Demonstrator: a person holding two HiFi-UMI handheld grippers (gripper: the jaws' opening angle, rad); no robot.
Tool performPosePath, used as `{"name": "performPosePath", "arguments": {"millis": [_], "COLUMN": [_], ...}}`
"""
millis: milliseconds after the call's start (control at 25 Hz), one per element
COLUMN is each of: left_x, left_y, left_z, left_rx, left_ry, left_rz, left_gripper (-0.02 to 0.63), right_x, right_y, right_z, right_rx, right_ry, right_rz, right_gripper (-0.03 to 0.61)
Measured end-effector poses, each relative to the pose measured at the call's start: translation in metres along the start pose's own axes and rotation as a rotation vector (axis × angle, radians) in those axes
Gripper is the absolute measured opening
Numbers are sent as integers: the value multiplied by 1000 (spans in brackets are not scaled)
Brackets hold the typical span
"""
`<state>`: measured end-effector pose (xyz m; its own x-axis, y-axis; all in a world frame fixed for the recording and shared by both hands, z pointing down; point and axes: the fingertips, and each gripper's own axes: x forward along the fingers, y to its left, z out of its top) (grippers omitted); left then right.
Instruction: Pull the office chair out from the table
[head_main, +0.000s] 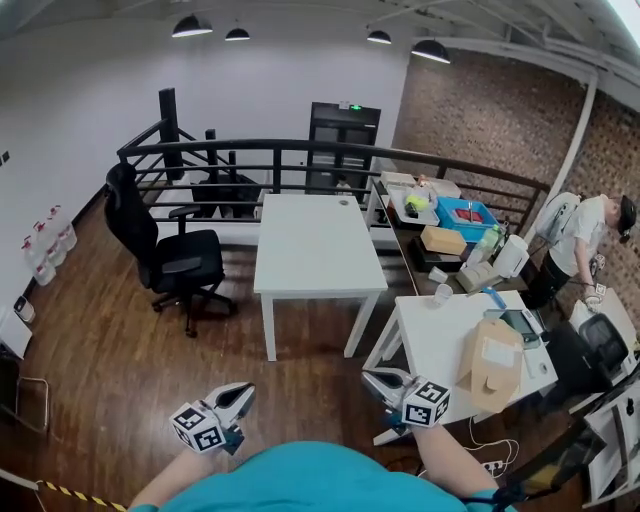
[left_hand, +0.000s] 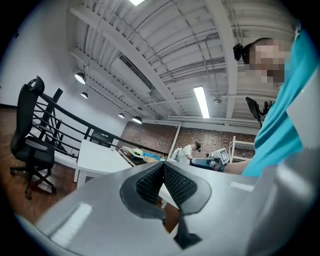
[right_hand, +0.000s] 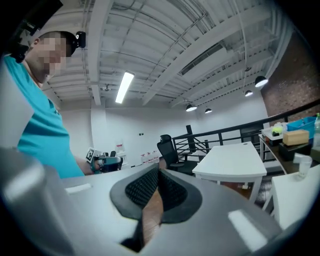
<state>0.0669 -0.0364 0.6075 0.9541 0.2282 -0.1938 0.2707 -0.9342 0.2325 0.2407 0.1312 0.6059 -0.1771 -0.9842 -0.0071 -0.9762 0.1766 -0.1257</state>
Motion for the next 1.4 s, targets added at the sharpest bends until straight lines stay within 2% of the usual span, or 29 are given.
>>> {"name": "performPosePath", "arguments": {"millis": [280,400,520,760,1120,1200,1320,1400], "left_x": [40,49,43,-17,-119,-130,-131,-136], "left_y": [-80,-107,-126,-121,-117,-114,-124,-126], "left_z": [-35,-49,-47,-16,16,18,25,28], "left_rx": [-45,-32,-9,-25,5,-18,-21,-16], "left_ry": [-1,25,21,-20,17,15,-9,-26], "left_rz": [4,1,-4,25,-21,-9,-52,-35], "left_gripper": [20,20,20,20,20,20,20,20], "right_x": [-89,-112,-122,-90,-25,-15,-12,-15], "right_y": [5,-2,4,55,147,159,165,164], "right_z": [-14,-24,-32,-38,-41,-40,-31,-26], "right_rx": [-11,30,41,15,106,113,84,75], "right_ry": [53,37,32,52,10,22,43,42], "right_rz": [-2,-15,-17,7,-21,-18,-14,-9], "right_gripper": [2,2,2,2,2,2,2,2]}}
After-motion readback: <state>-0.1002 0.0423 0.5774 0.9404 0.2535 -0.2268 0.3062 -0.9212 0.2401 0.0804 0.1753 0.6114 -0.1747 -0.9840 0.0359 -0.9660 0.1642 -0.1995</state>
